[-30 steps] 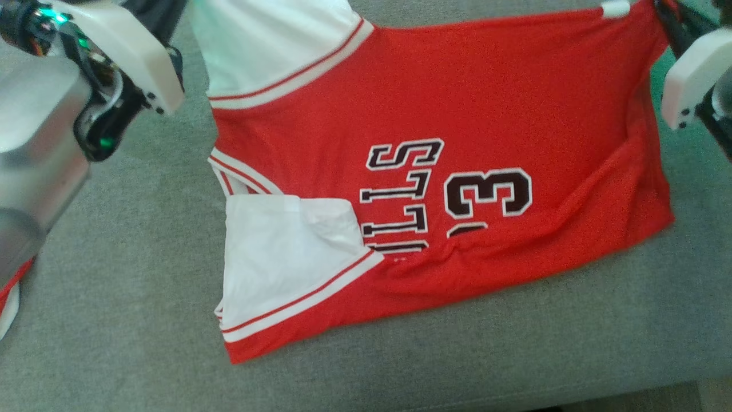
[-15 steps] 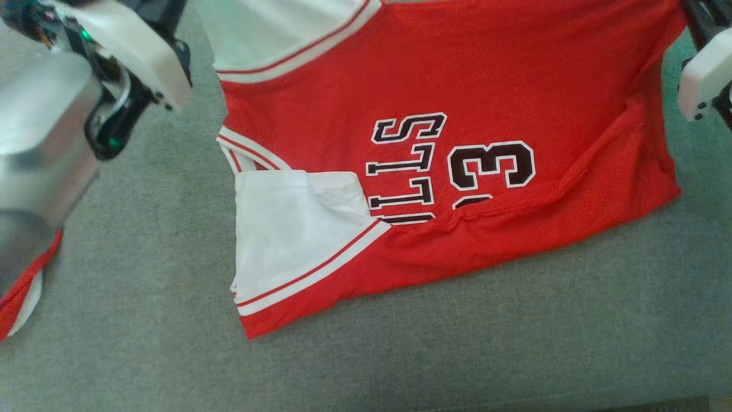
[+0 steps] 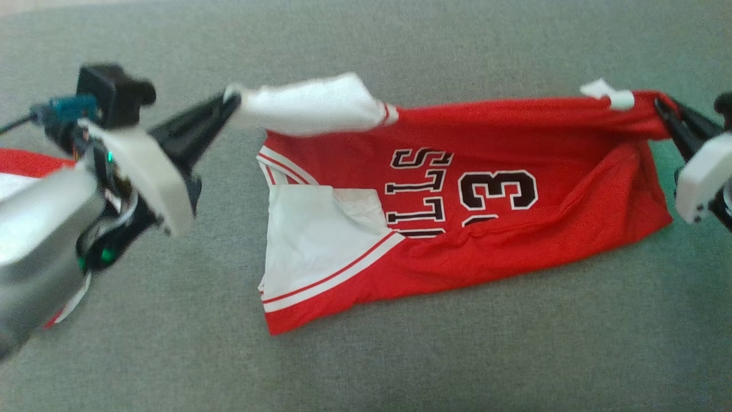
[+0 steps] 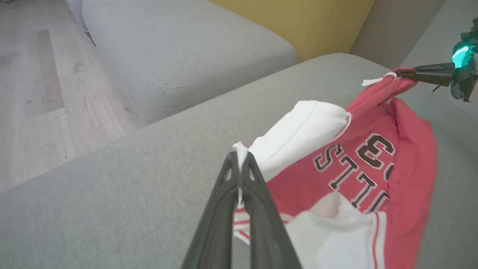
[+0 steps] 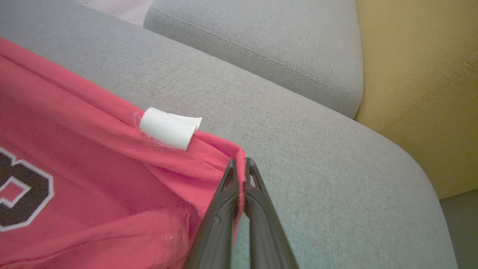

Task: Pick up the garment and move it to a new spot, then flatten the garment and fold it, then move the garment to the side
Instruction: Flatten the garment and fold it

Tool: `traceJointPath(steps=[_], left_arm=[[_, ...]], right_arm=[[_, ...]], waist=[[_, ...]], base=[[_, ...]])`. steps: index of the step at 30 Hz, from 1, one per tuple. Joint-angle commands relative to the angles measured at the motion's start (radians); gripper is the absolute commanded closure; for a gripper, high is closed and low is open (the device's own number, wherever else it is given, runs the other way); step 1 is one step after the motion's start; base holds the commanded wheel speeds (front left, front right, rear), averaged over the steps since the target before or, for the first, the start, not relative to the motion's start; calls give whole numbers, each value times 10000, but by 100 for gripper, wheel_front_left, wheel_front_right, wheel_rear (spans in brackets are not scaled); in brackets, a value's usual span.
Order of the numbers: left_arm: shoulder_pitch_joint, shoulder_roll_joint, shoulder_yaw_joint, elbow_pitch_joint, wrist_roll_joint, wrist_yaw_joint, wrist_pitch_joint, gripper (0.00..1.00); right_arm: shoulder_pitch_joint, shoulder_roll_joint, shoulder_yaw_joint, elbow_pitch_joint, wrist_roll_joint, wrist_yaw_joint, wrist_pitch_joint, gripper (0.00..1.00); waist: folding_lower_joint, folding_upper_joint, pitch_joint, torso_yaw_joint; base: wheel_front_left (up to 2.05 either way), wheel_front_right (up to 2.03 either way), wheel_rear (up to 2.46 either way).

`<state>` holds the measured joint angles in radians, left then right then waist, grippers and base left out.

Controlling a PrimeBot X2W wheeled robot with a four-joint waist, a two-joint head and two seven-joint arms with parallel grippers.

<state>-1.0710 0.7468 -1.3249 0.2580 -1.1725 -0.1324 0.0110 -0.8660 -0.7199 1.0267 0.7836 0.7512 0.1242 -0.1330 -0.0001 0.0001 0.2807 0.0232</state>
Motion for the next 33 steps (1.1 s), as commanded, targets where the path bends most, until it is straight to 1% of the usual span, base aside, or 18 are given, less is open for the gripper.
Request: traceJointPath(steps=[1, 7, 11, 13, 16, 21, 28, 33], left_arm=[[-56, 624, 448, -374, -127, 17, 187, 100], [1024, 1646, 448, -2185, -669, 17, 1305, 100], [1494, 2090, 447, -2951, -879, 17, 1708, 100], [1697, 2248, 447, -3203, -791, 17, 1827, 100], [1816, 2209, 447, -3190, -674, 17, 1761, 100], [2225, 1901, 447, -3095, -334, 17, 1670, 100], [2622, 1505, 447, -2800, 52, 17, 1784, 100], [2798, 1264, 447, -2642, 191, 17, 1847, 100]], right_arm=[[291, -582, 126, -199, 176, 65, 53, 100], [748, -1482, 849, -1056, 1064, 65, 549, 100], [843, -2067, 1234, -1626, 1498, 65, 913, 100], [915, -2444, 1632, -2082, 1711, 65, 1250, 100], [923, -2653, 1799, -2286, 1852, 65, 1460, 100], [892, -2947, 2017, -2661, 2169, 65, 2012, 100], [854, -3149, 2158, -3085, 2527, 65, 2591, 100], [1087, -3229, 2265, -3520, 3052, 65, 3210, 100]], waist=[[1, -1, -244, 99], [1, -1, -659, 183], [1, -1, -811, 185], [1, -1, -823, 183], [1, -1, -795, 180], [1, -1, -649, 137], [1, -1, -530, 22], [1, -1, -630, -66]], base=[[0, 0, 0], [0, 0, 0], [0, 0, 0], [0, 0, 0], [0, 0, 0], [0, 0, 0], [0, 0, 0], [0, 0, 0]])
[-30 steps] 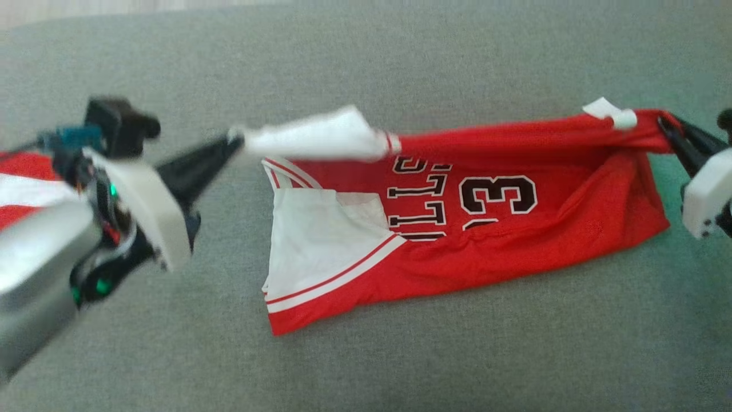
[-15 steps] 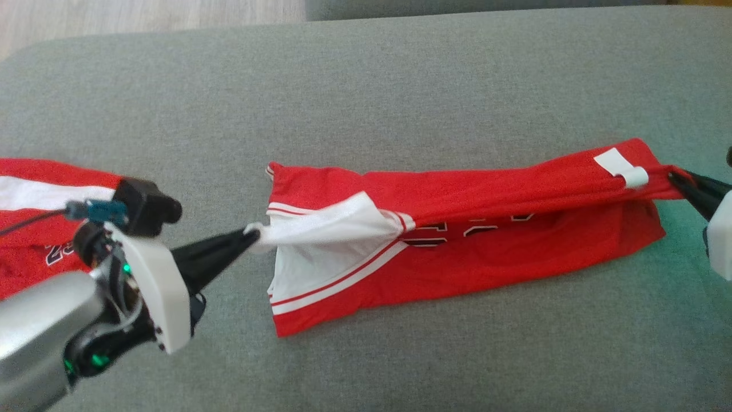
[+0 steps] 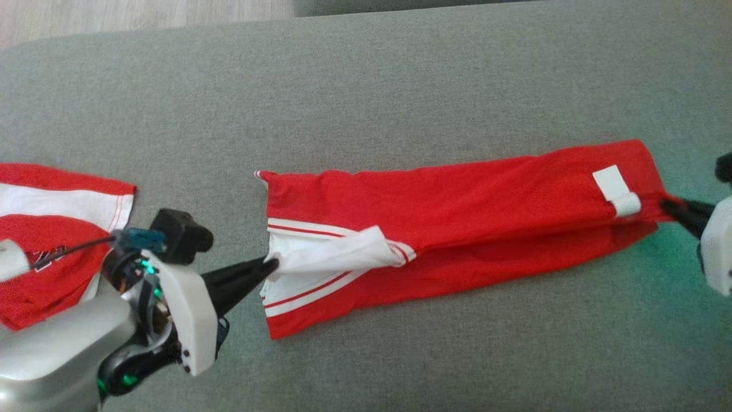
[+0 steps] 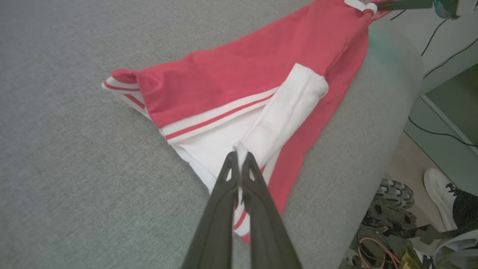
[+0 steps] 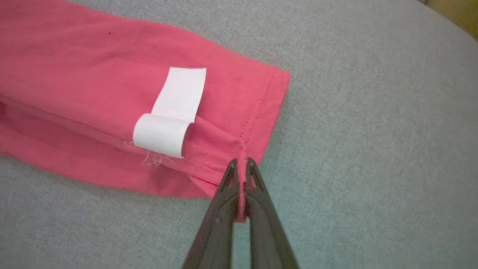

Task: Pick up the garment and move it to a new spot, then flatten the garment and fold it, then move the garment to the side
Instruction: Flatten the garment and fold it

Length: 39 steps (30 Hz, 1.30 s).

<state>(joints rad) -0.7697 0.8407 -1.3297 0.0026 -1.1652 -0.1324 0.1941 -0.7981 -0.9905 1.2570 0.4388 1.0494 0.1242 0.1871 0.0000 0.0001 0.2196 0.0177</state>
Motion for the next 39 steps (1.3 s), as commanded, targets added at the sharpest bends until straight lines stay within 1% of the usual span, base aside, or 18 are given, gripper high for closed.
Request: traceJointPath(steps=[1, 9, 10, 11, 12, 15, 19, 23, 26, 27, 30, 32, 34, 36, 38, 39], left_arm=[[-168, 278, 495, -60, 211, 17, 78, 100], [83, -110, 495, 187, 655, 17, 300, 100], [97, -152, 495, 246, 790, 17, 328, 86], [93, -185, 494, 343, 869, 17, 272, 30], [98, -226, 509, 481, 846, 17, 182, 0], [97, -308, 520, 727, 828, 17, -41, 0], [92, -298, 658, 1000, 822, 22, -415, 0], [121, -280, 1033, 1080, 695, 138, -1069, 0], [216, -316, 1669, 1078, 393, 575, -2003, 0], [216, -316, 1669, 1078, 393, 575, -2003, 0], [414, -383, 2363, 1069, 130, 1143, -3137, 0], [607, -470, 2857, 1100, -25, 1574, -3931, 0], [835, -627, 3438, 1089, -156, 1959, -4361, 0], [1117, -871, 4168, 1033, -124, 2296, -4524, 0], [1494, -1322, 5491, 852, 275, 2664, -4549, 0], [1798, -1587, 6149, 734, 614, 2774, -4551, 0]], right_arm=[[453, -547, -21, -136, 143, 65, 100, 100], [702, -634, 61, -257, 385, 65, 549, 100], [692, -637, 27, -192, 391, 65, 526, 0], [705, -611, -19, -121, 458, 65, 519, 0], [719, -571, -53, -84, 525, 65, 516, 0], [743, -501, -146, 35, 627, 65, 511, 0], [851, -625, -312, 336, 677, 65, 511, 0], [855, -734, -740, 471, 766, 65, 142, 0], [754, -565, -1277, 538, 791, 65, -636, 0], [754, -565, -1277, 538, 791, 65, -636, 0], [685, -114, -2072, 696, 983, 65, -1853, 0], [651, 232, -2469, 771, 762, 65, -2751, 0], [683, 650, -2919, 953, 586, 65, -3635, 0], [791, 1119, -3353, 1040, 340, 65, -4164, 0], [906, 1710, -4044, 1214, 10, 65, -4412, 0], [1003, 2011, -4417, 1242, -231, 65, -4457, 0]], waist=[[0, -1, -38, -29], [0, -1, -31, -117], [0, -1, -20, -130], [0, -1, -16, -142], [0, -1, -23, -155], [0, -1, -61, -196], [0, -1, -178, -201], [0, -1, -371, -262], [0, -1, -554, -345], [0, -1, -554, -345], [0, -1, -740, -433], [0, -1, -857, -486], [0, -1, -952, -525], [0, -1, -1050, -532], [0, -1, -1124, -543], [0, -1, -1157, -550]], base=[[0, 0, 0], [0, 0, 0], [0, 0, 0], [0, 0, 0], [0, 0, 0], [0, 0, 0], [0, 0, 0], [0, 0, 0], [0, 0, 0], [0, 0, 0], [0, 0, 0], [0, 0, 0], [0, 0, 0], [0, 0, 0], [0, 0, 0], [0, 0, 0]])
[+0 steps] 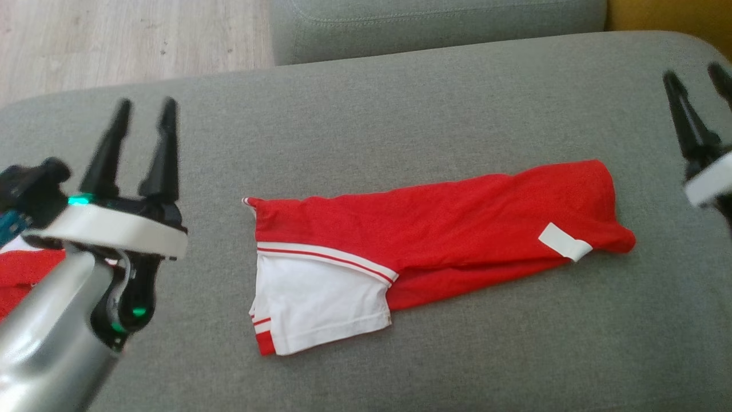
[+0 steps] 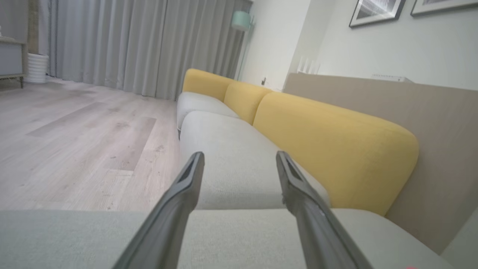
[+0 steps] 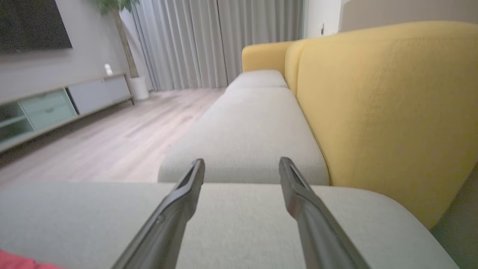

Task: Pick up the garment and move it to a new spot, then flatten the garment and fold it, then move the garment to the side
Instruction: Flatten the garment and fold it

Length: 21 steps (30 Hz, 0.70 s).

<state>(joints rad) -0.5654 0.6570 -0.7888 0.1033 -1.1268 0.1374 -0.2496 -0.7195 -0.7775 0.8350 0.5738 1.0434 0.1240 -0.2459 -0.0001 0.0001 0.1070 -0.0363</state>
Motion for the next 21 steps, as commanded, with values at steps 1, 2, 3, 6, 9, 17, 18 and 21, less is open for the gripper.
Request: traceJointPath(steps=[1, 2, 3, 6, 9, 17, 18, 21], left_arm=[[115, -35, 1354, -377, 581, 154, -116, 0], [494, -306, 1856, -471, 959, 155, -117, 0], [875, -555, 2236, -521, 1339, 107, -118, 0], [1815, -1417, 3298, -611, 2380, -144, -119, 0], [2992, -2471, 4241, -279, 4383, -639, -120, 0], [4175, -3921, 4690, 605, 6846, -1010, -121, 0], [4266, -4097, 4796, 658, 7111, -1073, -121, 0], [4456, -4633, 5167, 694, 7725, -1305, -121, 0]], right_arm=[[298, 202, -756, -179, -465, 67, -143, 0], [446, 525, -1408, -301, -858, 67, -149, 0], [659, 834, -2099, -441, -1398, 67, -151, 0], [1690, 2024, -3897, -1189, -3071, 67, -154, 0], [3475, 4141, -5641, -2143, -5447, 67, -156, 0], [5182, 6490, -6798, -2521, -7995, 67, -157, 0], [5318, 6611, -6827, -2527, -8201, 67, -157, 0], [5589, 6878, -6978, -2513, -8406, 67, -158, 0]], waist=[[1, -1, -53, -24], [1, -1, -77, -31], [1, -1, -105, -24], [1, -1, -133, -10], [1, -1, -193, 21], [1, -1, -305, 219], [1, -1, -325, 261], [1, -1, -360, 350]], base=[[0, 0, 0], [0, 0, 0], [0, 0, 0], [0, 0, 0], [0, 0, 0], [0, 0, 0], [0, 0, 0], [0, 0, 0]])
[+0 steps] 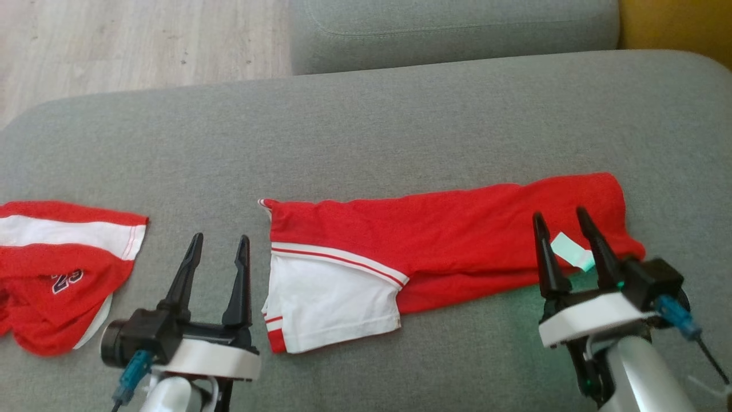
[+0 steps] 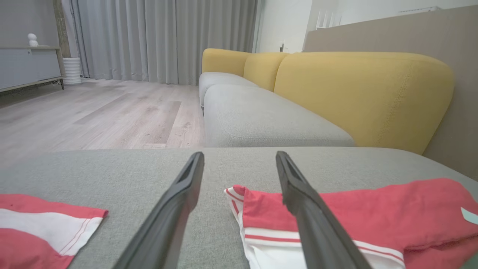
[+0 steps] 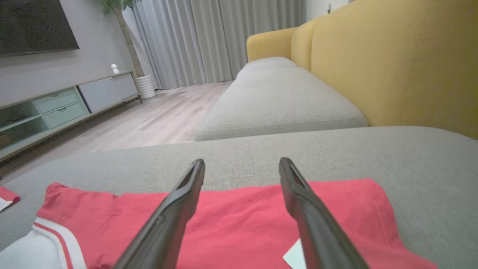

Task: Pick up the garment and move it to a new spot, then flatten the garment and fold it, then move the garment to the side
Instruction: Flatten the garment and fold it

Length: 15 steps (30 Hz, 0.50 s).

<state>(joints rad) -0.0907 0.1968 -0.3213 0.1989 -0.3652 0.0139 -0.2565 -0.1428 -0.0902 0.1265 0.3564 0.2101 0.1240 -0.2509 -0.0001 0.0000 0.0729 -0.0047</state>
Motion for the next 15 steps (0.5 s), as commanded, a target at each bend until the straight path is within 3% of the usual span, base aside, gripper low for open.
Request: traceJointPath(steps=[1, 9, 15], left_arm=[[-248, -207, 644, -273, 221, -177, -52, 0], [-165, -722, 1341, -31, 979, -879, -52, 0], [-193, -972, 1454, 226, 1262, -1222, -53, 0]], right_arm=[[-128, 47, 65, -341, -134, 67, -108, 0], [-120, 110, -410, -148, -351, 67, -108, 0], [-608, 159, -1783, 999, -601, 67, -83, 0]], waist=[[1, 0, -36, 61], [1, 0, -54, 163], [1, 0, 234, 269]], base=[[0, 0, 0], [0, 0, 0], [0, 0, 0]])
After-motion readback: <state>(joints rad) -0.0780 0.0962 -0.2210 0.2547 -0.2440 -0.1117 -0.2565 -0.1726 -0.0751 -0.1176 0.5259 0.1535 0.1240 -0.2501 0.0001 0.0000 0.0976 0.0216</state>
